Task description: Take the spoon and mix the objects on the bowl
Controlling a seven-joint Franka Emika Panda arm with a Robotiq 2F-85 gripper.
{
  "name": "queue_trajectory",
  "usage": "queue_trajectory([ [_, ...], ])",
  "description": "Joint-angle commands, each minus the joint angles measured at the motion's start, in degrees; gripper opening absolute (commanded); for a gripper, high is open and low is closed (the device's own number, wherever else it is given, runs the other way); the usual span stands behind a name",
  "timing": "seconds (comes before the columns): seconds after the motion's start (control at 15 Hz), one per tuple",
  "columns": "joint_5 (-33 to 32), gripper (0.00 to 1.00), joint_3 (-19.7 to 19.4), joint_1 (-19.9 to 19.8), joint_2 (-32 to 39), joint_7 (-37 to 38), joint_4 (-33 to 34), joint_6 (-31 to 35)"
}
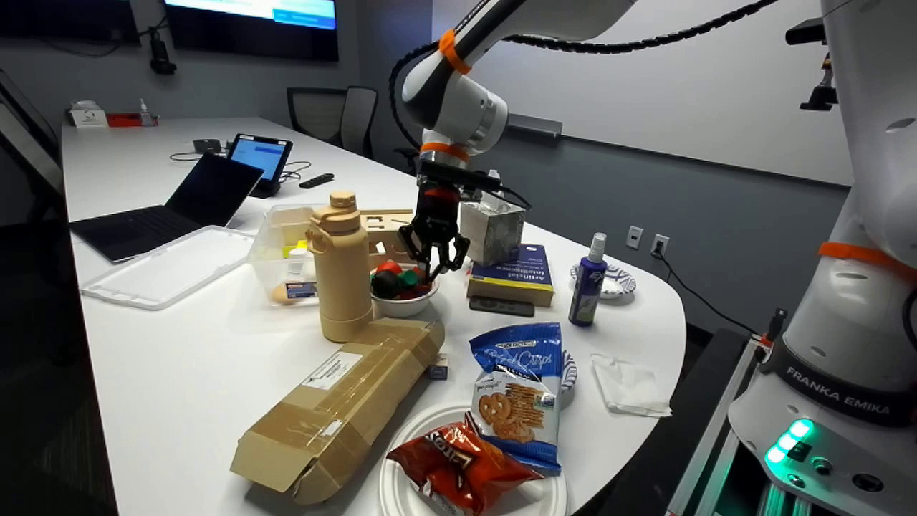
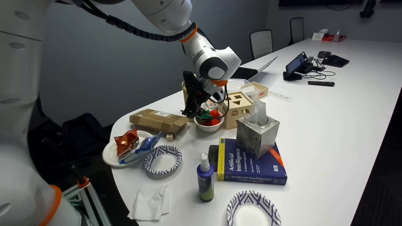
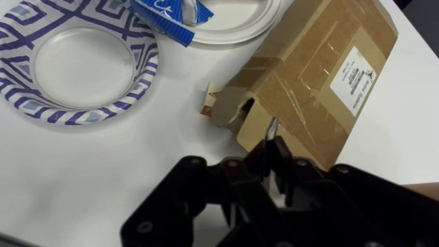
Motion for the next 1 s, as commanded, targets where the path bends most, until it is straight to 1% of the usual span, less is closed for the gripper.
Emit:
queue_trajectory([
  [0.0, 0.9, 0.02, 1.2, -0.5, 3.7, -3.1, 3.5, -2.6],
  [0.2, 0.0, 0.02, 1.9, 0.5, 5.6, -3.2, 5.9, -2.0],
  [0.4, -0.6, 0.02, 2.2, 1.5, 5.3, -2.5, 7.0, -0.5],
  [0.6, -0.1, 0.02, 2.1, 1.7, 3.3, -2.8, 6.5, 1.4],
  [0.93, 0.7, 0.02, 1.9, 0.9, 1.2, -3.0, 4.9, 3.4],
])
